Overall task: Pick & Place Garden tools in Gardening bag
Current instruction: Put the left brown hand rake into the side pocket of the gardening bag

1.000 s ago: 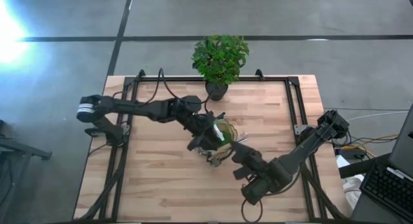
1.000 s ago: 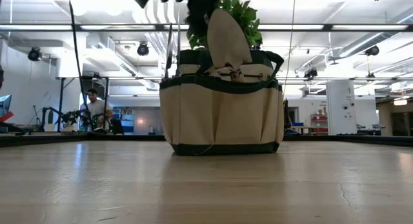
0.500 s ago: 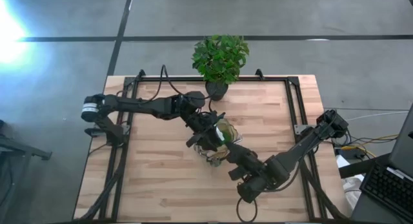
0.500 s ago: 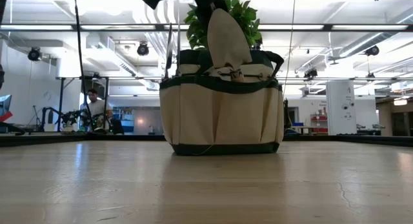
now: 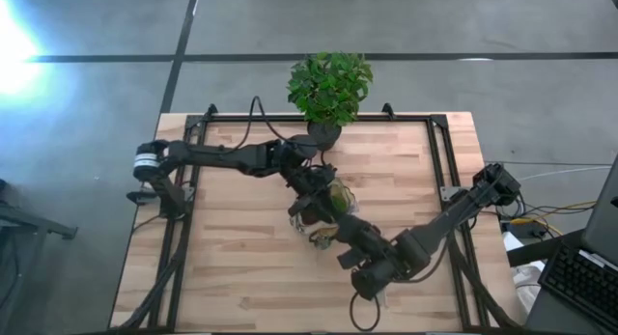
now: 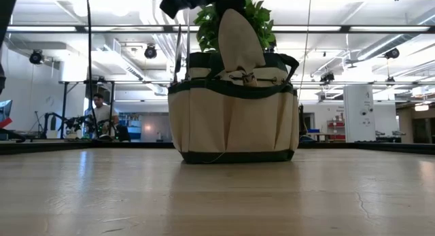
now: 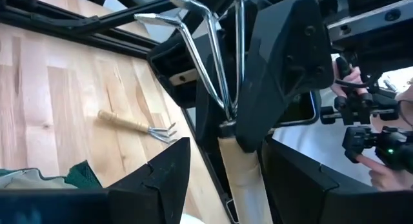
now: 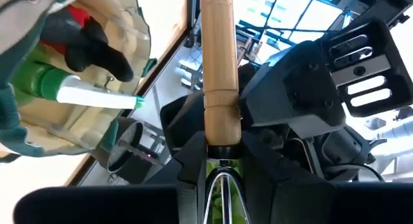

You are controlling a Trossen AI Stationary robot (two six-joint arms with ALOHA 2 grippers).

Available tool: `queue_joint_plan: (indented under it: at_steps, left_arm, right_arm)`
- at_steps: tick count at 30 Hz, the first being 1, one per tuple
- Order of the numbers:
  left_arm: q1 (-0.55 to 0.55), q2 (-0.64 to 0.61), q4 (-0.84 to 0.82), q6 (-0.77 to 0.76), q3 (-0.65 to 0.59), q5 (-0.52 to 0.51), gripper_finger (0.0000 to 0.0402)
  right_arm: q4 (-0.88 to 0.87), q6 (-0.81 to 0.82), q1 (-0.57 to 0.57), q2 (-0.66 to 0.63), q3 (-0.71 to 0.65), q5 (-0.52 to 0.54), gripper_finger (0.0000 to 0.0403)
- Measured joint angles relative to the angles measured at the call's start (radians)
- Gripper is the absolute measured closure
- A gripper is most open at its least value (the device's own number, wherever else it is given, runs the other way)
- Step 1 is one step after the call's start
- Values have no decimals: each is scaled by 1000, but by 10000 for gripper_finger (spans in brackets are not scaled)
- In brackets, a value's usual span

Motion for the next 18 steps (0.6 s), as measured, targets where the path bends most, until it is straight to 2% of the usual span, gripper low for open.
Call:
queue_joint_plan:
  at_steps: [13,18]
  left_arm:
    - [0,30,0,0,13,50,209]
    - [-1,29,-9,1,12,52,251]
  right_arm:
    - [8,-13,-13,0,0,-1,347]
    - [9,-14,-17,0,0,-2,347]
